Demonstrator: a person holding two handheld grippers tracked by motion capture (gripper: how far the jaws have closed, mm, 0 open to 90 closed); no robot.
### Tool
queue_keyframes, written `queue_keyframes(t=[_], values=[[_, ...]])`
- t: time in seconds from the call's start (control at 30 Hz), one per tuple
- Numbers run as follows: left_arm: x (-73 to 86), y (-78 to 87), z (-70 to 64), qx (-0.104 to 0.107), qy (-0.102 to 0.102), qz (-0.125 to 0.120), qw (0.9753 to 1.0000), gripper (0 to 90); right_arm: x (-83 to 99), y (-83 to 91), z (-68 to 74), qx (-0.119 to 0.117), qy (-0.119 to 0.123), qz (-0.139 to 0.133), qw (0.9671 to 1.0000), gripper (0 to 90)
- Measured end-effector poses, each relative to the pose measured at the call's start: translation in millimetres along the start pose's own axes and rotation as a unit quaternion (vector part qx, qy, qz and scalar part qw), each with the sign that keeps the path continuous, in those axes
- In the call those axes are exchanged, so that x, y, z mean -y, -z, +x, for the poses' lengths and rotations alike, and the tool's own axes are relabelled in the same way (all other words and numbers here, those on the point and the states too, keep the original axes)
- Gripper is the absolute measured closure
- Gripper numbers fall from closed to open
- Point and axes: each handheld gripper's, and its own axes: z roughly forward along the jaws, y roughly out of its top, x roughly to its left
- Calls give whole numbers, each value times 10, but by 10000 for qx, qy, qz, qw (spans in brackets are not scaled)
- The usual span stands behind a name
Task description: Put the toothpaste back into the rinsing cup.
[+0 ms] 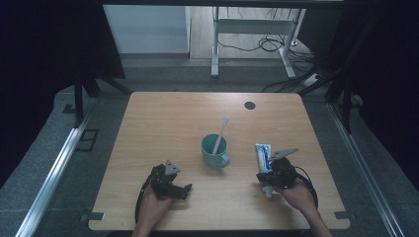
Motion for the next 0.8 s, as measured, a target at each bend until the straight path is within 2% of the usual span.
queue_keyframes(t=[0.37, 0.8], values=[[0, -1, 0, 1, 3, -5, 10000, 0, 49, -18, -5, 9, 23, 182, 9998, 895], [0, -1, -1, -2, 4, -4, 10000, 0, 184, 56, -141, 137, -123, 195, 9996, 895]])
